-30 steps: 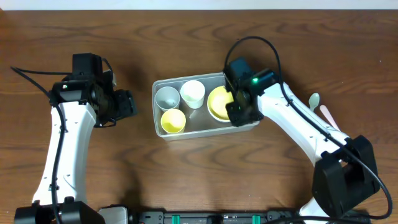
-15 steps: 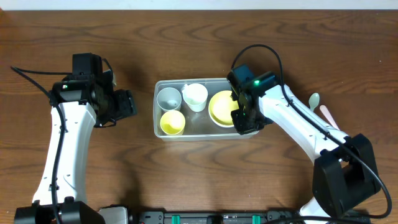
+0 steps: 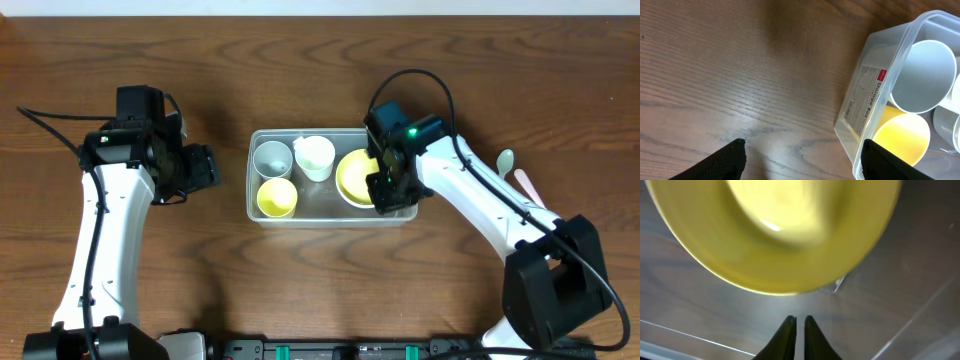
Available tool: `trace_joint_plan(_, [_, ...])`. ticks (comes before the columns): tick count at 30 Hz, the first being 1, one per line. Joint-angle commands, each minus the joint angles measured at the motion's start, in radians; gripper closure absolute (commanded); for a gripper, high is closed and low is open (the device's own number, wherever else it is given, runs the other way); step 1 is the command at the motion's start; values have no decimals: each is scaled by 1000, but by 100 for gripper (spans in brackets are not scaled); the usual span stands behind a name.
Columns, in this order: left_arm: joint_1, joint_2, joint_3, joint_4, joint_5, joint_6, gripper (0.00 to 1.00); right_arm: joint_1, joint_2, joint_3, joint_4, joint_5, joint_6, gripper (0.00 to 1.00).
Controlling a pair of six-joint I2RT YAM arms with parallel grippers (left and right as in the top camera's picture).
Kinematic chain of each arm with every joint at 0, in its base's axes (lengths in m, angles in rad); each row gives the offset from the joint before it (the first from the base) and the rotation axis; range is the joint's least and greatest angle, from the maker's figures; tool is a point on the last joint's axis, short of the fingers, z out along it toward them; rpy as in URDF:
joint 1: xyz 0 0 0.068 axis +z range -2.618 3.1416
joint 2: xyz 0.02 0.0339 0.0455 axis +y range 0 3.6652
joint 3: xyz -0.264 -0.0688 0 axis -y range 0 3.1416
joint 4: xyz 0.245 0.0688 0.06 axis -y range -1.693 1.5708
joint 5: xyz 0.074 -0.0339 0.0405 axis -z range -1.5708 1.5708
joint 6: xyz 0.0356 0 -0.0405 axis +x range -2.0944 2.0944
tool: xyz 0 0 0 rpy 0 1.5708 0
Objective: Pack container
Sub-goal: 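Move the right gripper to the mint-green spoon and grasp it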
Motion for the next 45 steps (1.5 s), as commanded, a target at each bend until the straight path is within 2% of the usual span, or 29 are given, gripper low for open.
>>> trace_joint_plan(1, [3,-2,1,-5,3,10,26,-50,-68,126,1,80,10,81])
trace_joint_plan(3, [3,-2,1,-5,3,10,26,-91,-100,219,-15,130,-1,47])
trace_joint_plan(4, [3,-2,1,-5,3,10,26,-114,-117,262,-18,157,-1,37])
trace_joint_plan(10, [3,-2,1,-5,3,10,26,-306,-164,401,-14,212,0,34])
trace_joint_plan(13, [3,-2,1,-5,3,10,26,-434,-147,385,-37,211,42,30])
trace_joint_plan(19, [3,-2,1,-5,3,10,26,-585,-55,303,-70,176,74,28])
trace_joint_plan(28, [3,-2,1,-6,3,10,26,-636,133,198,-34,174,58,26])
trace_joint_plan(45, [3,-2,1,-5,3,10,26,-660,334,195,-6,158,20,23])
